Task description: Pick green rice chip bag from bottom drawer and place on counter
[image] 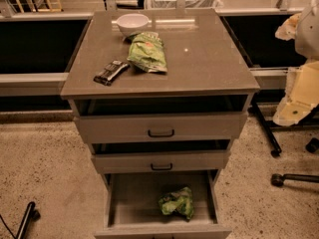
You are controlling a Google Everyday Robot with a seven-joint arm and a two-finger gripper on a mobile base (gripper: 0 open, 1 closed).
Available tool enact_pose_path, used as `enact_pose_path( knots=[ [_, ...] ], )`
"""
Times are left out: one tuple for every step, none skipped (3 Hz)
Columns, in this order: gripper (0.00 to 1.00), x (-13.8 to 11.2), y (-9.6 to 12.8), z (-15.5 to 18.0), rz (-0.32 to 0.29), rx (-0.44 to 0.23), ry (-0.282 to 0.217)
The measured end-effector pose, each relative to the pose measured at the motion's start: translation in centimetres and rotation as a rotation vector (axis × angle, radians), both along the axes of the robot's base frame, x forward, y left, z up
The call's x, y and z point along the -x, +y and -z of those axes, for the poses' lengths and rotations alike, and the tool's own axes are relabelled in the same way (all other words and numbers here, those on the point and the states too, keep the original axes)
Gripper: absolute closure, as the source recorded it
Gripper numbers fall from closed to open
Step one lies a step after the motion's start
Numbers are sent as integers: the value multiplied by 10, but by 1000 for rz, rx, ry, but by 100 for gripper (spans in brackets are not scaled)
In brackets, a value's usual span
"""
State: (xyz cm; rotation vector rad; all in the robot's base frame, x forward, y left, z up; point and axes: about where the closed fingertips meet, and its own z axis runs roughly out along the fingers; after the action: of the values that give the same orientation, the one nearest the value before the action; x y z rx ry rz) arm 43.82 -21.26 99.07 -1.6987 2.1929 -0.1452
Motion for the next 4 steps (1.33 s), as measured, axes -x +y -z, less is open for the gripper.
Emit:
enact_pose_path(
  knots=[
    [0, 0, 0, 4, -3, -5, 6],
    [0, 2, 1, 74, -59, -92, 114],
    [0, 20, 14, 162, -135, -219, 235],
    [0, 52, 19, 221, -231, -277, 339]
  ],
)
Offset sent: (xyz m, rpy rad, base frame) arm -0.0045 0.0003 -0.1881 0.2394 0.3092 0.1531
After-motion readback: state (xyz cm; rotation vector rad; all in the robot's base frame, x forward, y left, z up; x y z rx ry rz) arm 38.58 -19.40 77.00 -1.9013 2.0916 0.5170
